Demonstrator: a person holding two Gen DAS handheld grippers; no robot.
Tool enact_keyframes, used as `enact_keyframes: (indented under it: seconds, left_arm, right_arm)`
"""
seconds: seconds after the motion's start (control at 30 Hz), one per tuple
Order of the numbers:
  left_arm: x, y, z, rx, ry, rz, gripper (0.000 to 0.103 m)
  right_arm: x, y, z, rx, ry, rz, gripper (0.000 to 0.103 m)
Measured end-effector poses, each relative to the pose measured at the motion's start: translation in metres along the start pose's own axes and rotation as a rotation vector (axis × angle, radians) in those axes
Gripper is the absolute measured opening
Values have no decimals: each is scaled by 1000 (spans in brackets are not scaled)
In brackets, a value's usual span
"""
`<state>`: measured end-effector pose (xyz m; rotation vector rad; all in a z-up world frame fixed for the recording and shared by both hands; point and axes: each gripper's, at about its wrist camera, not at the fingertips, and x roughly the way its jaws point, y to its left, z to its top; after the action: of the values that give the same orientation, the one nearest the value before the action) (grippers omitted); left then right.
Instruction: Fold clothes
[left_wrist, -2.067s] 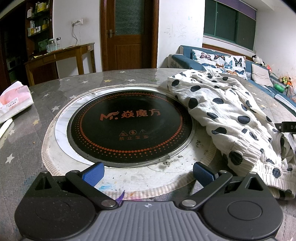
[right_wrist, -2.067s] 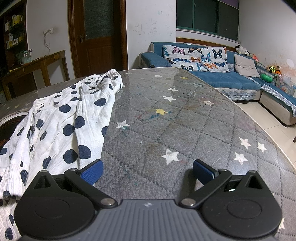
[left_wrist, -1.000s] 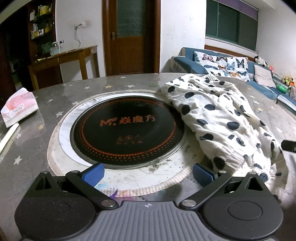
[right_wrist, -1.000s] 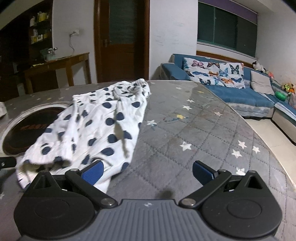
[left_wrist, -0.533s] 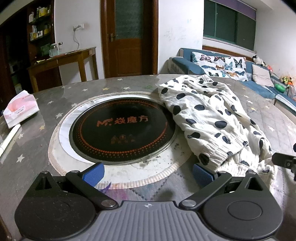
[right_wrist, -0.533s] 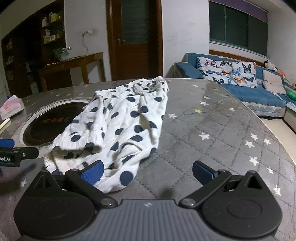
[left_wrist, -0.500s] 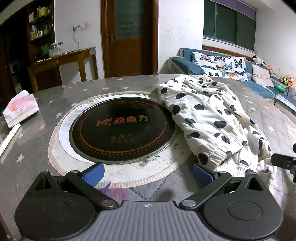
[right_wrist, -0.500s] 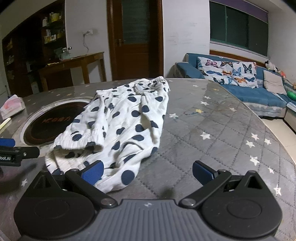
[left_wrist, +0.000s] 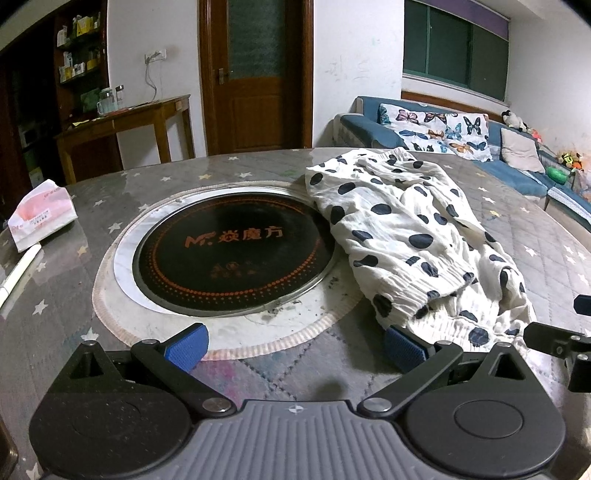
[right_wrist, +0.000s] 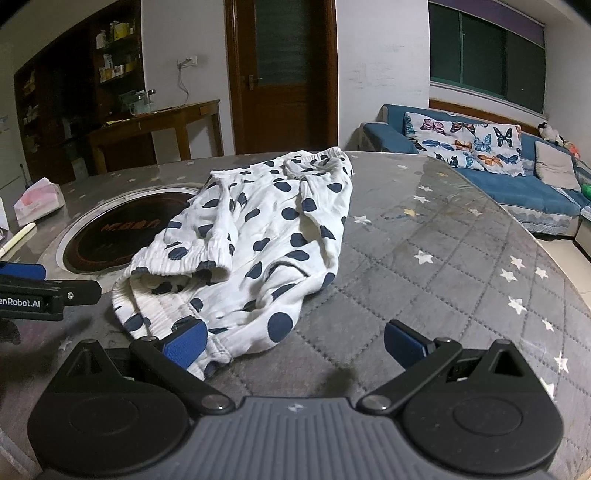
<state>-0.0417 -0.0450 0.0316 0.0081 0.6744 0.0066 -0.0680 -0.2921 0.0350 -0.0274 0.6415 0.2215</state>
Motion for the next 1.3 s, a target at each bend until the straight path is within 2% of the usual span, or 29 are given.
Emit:
enact_keyframes:
  seconds: [1.3]
  left_arm:
    - [-18, -16, 0, 17, -31, -33, 103]
  right_arm:
    - [-16, 19, 1, -21, -27, 18, 103]
